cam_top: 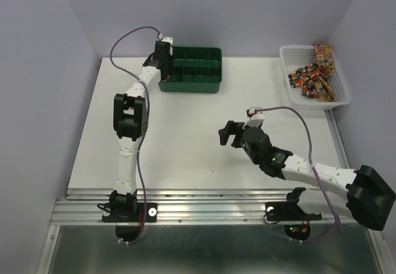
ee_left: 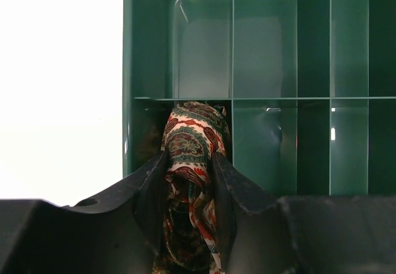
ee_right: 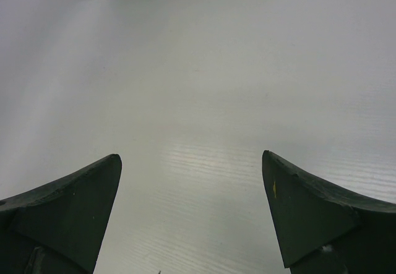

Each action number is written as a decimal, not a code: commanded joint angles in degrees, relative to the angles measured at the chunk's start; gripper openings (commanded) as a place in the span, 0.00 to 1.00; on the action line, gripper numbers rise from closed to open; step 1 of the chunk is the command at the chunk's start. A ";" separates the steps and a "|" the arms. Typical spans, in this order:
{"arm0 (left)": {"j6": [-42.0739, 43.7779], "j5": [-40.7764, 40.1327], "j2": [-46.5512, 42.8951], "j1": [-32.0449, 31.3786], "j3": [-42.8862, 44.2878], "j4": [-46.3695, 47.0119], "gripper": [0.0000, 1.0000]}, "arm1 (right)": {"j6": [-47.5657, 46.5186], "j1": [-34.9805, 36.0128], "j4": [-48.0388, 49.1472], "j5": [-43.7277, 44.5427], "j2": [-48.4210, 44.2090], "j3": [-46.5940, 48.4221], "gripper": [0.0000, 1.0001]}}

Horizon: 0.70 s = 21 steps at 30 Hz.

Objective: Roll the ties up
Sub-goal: Place the rolled tie into the container

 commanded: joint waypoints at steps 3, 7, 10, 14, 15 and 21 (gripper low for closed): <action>-0.60 -1.75 0.43 0.47 3.82 1.31 0.42 | -0.64 -0.50 2.48 0.89 0.11 3.23 1.00; -0.60 -1.31 2.89 0.64 5.58 0.78 0.42 | -0.81 -0.67 2.39 1.42 -0.24 2.96 1.00; -0.43 -0.52 5.35 0.91 7.69 -1.23 0.44 | -0.73 -0.76 2.22 1.33 -0.15 2.88 1.00; 0.19 1.94 8.86 0.91 10.76 -4.30 0.48 | -0.73 -0.93 2.22 1.42 0.20 2.79 1.00; 0.36 2.12 9.31 0.91 11.38 -4.92 0.50 | -0.73 -1.02 2.22 1.42 0.20 2.79 1.00; 1.95 5.72 13.26 0.47 16.39 -10.54 0.61 | -0.64 -1.20 3.01 0.28 1.25 2.53 1.00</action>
